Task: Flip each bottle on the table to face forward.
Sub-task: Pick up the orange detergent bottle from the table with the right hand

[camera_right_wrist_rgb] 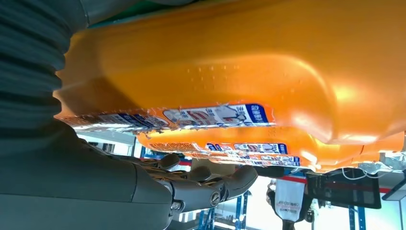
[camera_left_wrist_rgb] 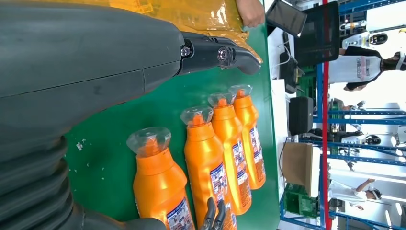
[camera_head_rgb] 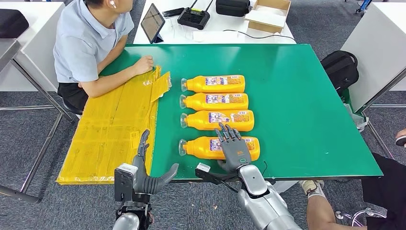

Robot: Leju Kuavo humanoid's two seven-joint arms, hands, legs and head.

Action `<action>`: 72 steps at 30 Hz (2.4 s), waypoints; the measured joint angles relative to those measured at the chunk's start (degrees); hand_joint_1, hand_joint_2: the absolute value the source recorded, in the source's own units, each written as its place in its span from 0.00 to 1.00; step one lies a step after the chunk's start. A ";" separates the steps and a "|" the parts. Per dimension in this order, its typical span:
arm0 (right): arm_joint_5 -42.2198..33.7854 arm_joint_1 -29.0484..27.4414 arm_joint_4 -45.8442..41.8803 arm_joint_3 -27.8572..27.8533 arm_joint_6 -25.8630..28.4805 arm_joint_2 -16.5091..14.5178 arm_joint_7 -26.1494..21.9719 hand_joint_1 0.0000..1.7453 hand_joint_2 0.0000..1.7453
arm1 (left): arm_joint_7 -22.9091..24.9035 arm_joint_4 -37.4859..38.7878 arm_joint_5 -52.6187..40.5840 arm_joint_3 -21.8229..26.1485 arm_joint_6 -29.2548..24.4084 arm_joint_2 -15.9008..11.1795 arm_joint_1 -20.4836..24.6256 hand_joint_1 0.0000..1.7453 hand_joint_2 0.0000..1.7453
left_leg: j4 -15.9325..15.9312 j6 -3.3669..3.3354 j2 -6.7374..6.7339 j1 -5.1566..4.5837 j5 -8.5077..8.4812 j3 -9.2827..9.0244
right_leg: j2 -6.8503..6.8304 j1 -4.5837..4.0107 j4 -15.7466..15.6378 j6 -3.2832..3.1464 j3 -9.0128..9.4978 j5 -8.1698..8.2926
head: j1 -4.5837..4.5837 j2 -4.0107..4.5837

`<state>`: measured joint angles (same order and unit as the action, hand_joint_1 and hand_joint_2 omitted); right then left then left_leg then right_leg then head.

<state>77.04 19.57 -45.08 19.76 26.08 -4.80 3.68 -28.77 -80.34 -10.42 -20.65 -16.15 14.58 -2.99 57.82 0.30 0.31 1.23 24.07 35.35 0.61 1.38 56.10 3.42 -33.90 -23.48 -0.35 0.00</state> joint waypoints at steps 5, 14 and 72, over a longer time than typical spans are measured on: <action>0.69 -1.60 -1.94 0.20 -0.92 0.08 0.48 0.97 1.00 | 0.10 -0.56 -0.32 0.27 -0.13 0.00 -0.48 0.00 1.00 | 0.00 0.01 -0.01 0.00 0.01 0.00 | 0.00 0.00 0.00 0.00 0.00 -0.01 | -0.01 0.00; -0.34 -3.48 -4.51 0.19 -4.08 0.47 0.50 1.00 1.00 | 0.19 -1.80 -0.39 0.97 -0.51 0.00 -1.29 0.00 1.00 | 0.00 0.01 -0.01 0.00 0.03 -0.03 | 0.00 0.00 -0.01 0.00 0.00 -0.01 | -0.01 0.00; -38.56 -14.01 -19.92 -10.96 7.83 -1.94 -31.84 0.99 1.00 | -1.14 -0.66 5.19 0.77 1.01 0.02 0.92 0.00 1.00 | 0.00 0.00 -0.01 -0.01 0.03 0.07 | 0.01 0.01 0.00 0.00 -0.07 -0.01 | -0.01 0.00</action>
<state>38.48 5.56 -64.99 8.81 33.91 -6.74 -28.16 -29.91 -81.00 -5.22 -19.88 -15.14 14.60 -2.07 57.82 0.31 0.30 1.22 24.10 35.41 0.62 1.38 56.10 3.41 -33.97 -23.50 -0.36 0.00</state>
